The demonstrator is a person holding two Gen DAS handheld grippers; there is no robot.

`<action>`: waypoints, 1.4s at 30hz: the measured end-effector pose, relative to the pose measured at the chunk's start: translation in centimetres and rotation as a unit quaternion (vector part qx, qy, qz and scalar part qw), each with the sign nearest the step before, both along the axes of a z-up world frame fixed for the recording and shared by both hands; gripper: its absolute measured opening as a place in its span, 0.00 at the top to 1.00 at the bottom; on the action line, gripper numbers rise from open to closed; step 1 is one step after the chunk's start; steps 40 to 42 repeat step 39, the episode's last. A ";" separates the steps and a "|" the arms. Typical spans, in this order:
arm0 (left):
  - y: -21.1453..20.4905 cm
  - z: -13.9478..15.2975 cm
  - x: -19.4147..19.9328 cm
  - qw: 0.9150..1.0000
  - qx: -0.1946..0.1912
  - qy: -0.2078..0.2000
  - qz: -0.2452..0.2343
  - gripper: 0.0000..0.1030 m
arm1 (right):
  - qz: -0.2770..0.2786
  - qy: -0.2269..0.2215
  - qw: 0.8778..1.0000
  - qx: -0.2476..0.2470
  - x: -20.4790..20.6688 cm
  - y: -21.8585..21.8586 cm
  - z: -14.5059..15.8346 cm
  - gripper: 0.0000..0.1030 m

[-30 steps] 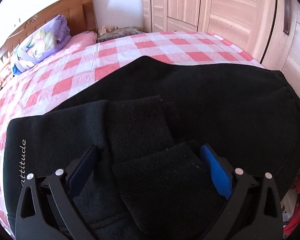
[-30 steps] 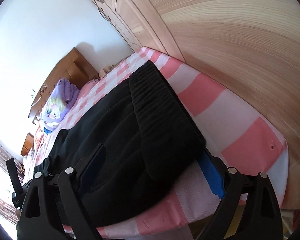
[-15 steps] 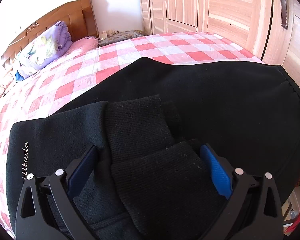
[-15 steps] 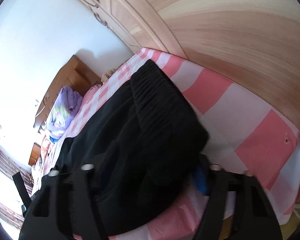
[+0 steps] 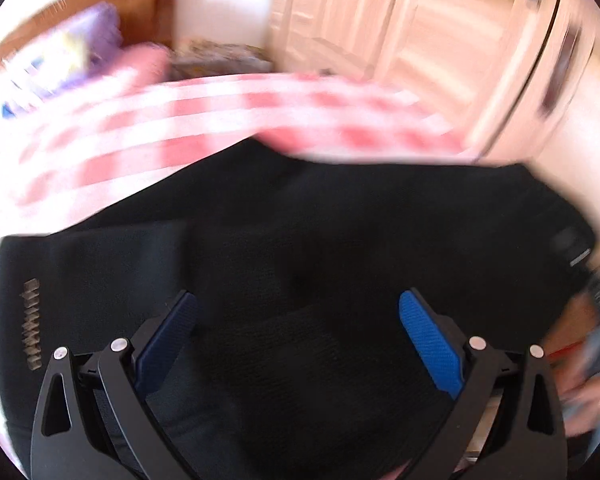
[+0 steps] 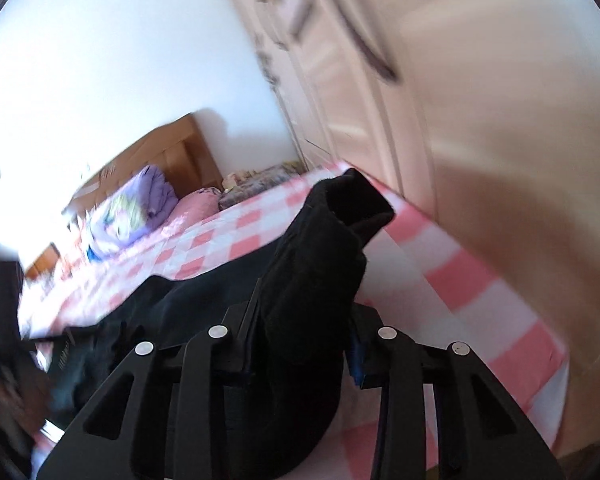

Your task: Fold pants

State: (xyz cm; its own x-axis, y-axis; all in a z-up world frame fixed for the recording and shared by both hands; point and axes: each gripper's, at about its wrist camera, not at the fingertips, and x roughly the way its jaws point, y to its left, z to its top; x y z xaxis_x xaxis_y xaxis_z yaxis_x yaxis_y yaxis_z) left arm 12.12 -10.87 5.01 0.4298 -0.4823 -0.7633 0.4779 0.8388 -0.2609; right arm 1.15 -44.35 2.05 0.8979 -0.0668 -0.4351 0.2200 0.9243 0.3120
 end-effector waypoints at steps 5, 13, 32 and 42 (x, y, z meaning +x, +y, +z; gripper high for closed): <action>-8.2 5.6 0.0 0.991 -0.015 0.023 -0.133 0.02 | 0.005 -0.002 0.995 -0.096 0.0 4.1 0.5 0.66; -22.7 8.8 -4.4 0.953 0.132 -0.025 -0.270 0.02 | -0.021 0.004 0.989 -0.148 -0.4 4.8 -0.3 0.66; -34.4 -2.5 -3.9 0.819 0.500 0.013 -0.281 0.53 | -0.029 -0.001 0.980 -0.197 -1.7 5.4 -1.0 0.37; -33.7 -1.1 -3.6 0.841 0.460 -0.005 -0.284 0.73 | 0.002 0.028 0.984 -0.177 -4.4 6.5 -3.5 0.11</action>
